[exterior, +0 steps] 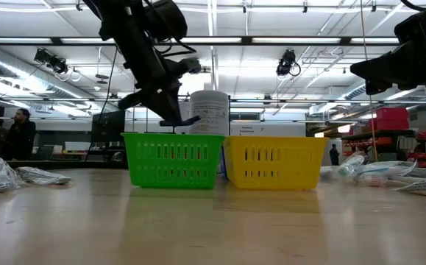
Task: Pick & Place Travel size toiletries
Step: Put the blue razor into the red bin, then put the silver nail cutter into the blue bin
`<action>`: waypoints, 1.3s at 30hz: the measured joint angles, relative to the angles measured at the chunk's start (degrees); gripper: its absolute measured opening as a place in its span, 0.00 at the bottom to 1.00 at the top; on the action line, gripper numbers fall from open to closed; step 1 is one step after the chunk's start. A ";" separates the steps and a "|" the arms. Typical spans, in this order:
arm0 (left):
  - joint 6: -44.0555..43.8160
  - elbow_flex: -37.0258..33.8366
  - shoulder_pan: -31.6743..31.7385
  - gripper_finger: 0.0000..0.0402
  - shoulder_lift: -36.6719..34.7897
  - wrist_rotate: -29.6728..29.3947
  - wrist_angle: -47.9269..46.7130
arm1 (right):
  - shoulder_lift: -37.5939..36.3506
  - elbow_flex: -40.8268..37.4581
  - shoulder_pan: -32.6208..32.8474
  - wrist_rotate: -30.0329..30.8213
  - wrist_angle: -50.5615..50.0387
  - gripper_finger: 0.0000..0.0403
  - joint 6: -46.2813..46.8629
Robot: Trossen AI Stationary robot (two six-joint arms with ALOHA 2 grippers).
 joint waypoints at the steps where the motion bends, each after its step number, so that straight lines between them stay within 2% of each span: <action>1: -0.04 0.34 0.00 0.11 0.66 0.14 1.16 | -0.04 0.01 -0.02 0.01 0.09 0.03 -0.02; 22: -1.23 0.53 -0.04 0.14 2.01 1.63 1.38 | 1.36 -0.01 -0.01 -0.01 0.02 0.03 -0.02; 33: 0.39 0.55 -0.04 0.41 1.94 3.41 1.08 | 1.36 -0.01 -0.02 -0.03 0.00 0.03 -0.02; 39: 1.26 0.55 -0.04 0.46 1.94 3.83 1.08 | 1.36 -0.01 0.00 -0.03 0.00 0.03 -0.02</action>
